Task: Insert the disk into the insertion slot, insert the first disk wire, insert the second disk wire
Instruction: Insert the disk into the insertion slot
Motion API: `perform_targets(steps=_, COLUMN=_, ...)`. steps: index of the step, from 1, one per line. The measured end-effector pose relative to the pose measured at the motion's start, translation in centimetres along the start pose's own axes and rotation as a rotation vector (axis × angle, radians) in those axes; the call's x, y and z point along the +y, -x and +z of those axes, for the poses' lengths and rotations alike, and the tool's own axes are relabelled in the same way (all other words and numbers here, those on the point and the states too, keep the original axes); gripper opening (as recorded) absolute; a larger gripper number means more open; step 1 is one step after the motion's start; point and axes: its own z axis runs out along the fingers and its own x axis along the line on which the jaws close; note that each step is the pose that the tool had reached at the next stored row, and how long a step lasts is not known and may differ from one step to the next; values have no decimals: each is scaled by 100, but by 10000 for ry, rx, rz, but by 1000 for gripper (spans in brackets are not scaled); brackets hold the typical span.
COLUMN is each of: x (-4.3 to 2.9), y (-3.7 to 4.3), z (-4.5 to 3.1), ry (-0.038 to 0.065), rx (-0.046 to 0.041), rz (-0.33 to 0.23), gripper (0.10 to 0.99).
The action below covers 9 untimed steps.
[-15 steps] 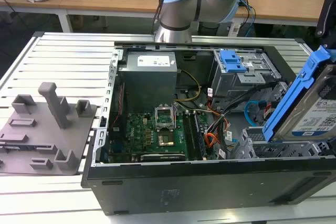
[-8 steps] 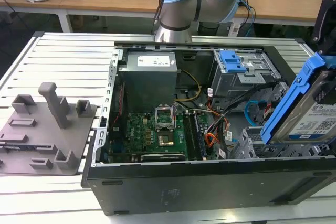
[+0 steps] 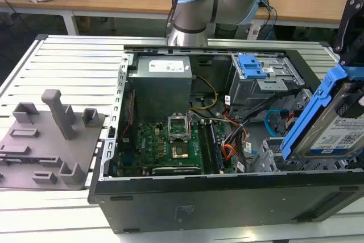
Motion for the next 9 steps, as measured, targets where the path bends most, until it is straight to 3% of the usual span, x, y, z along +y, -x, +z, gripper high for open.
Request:
perform_targets(steps=6, x=-1, y=14, z=36, ry=0, rx=-1, rz=0, gripper=365)
perform_targets(steps=9, x=0, y=81, z=35, ry=0, rx=0, rz=0, gripper=365)
